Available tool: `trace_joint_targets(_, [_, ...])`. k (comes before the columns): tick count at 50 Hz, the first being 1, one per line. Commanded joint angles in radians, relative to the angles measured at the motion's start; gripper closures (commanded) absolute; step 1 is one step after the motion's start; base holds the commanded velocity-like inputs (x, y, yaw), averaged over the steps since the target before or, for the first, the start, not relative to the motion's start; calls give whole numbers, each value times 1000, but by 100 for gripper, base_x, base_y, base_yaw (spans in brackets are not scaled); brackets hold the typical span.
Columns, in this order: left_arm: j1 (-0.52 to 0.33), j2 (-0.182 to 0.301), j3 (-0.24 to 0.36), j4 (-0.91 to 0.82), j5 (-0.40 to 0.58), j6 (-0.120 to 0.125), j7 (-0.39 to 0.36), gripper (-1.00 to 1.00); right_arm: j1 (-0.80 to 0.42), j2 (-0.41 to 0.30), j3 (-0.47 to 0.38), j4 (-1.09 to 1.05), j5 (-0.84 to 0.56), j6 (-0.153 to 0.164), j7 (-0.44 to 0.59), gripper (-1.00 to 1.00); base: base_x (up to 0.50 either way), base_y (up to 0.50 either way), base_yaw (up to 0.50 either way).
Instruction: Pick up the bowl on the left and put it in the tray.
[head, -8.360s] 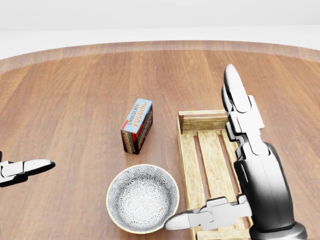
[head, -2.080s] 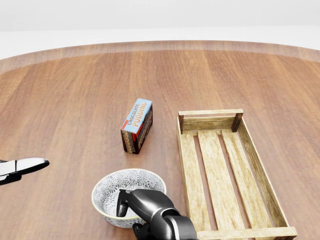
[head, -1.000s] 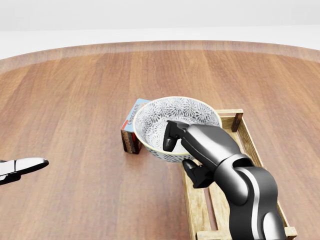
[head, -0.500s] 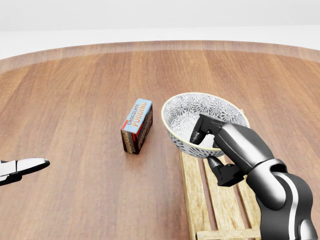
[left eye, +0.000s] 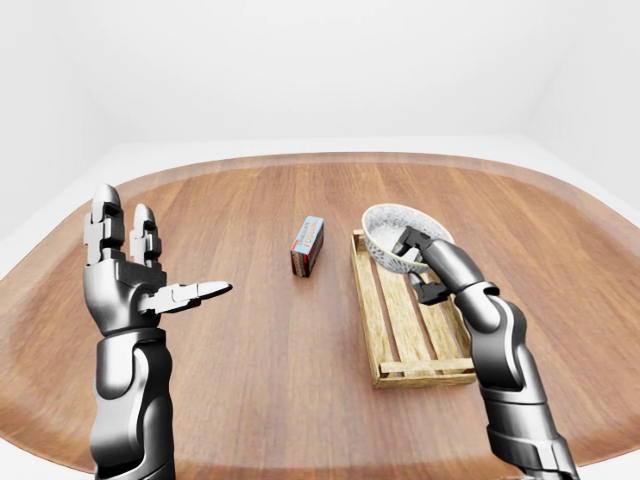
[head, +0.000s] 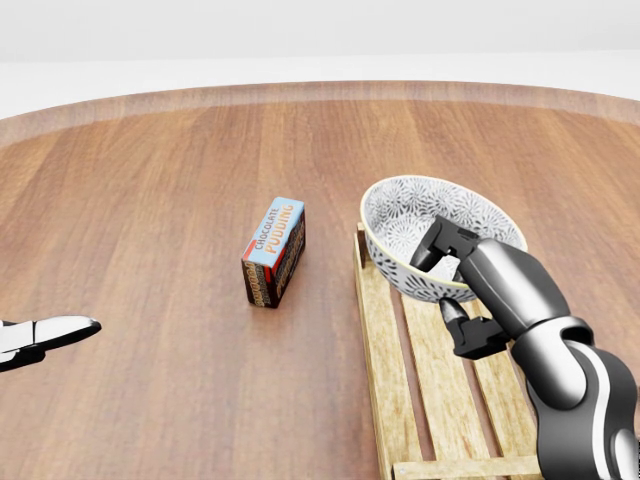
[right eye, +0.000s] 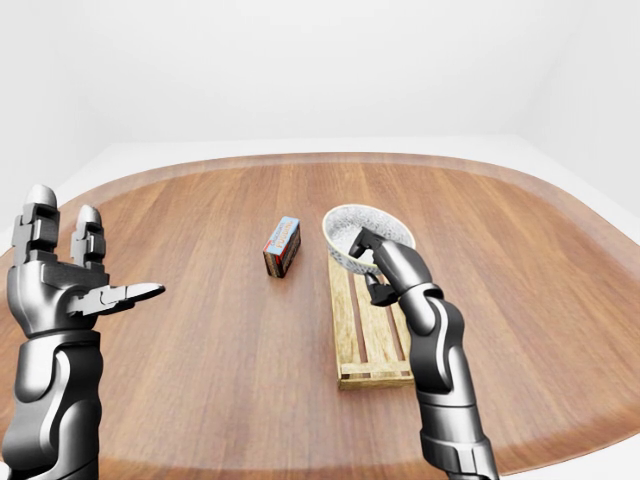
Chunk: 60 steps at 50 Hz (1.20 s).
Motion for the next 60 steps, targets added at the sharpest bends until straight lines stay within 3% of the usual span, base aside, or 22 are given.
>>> trace_joint_targets(1, [0, 1, 2, -3, -2, 0, 0, -100, -20, 0, 7, 45, -71, 0, -52, 100, 0, 0, 0])
trace_joint_targets(11, [1, 0, 0, 0, 0, 0, -3, -100, -54, -5, 9, 131, -101, 0, -94, 100, 0, 0, 0])
trace_joint_targets(41, [0, -1, -1, 1, 2, 0, -1, -100, -96, -20, 14, 403, -4, 0, -280, 100, 0, 0, 0])
trace_joint_targets(60, [3, -4, -6, 1, 7, 0, -3, -100, -112, -24, 39, 481, -45, 0, -307, 100, 0, 0, 0])
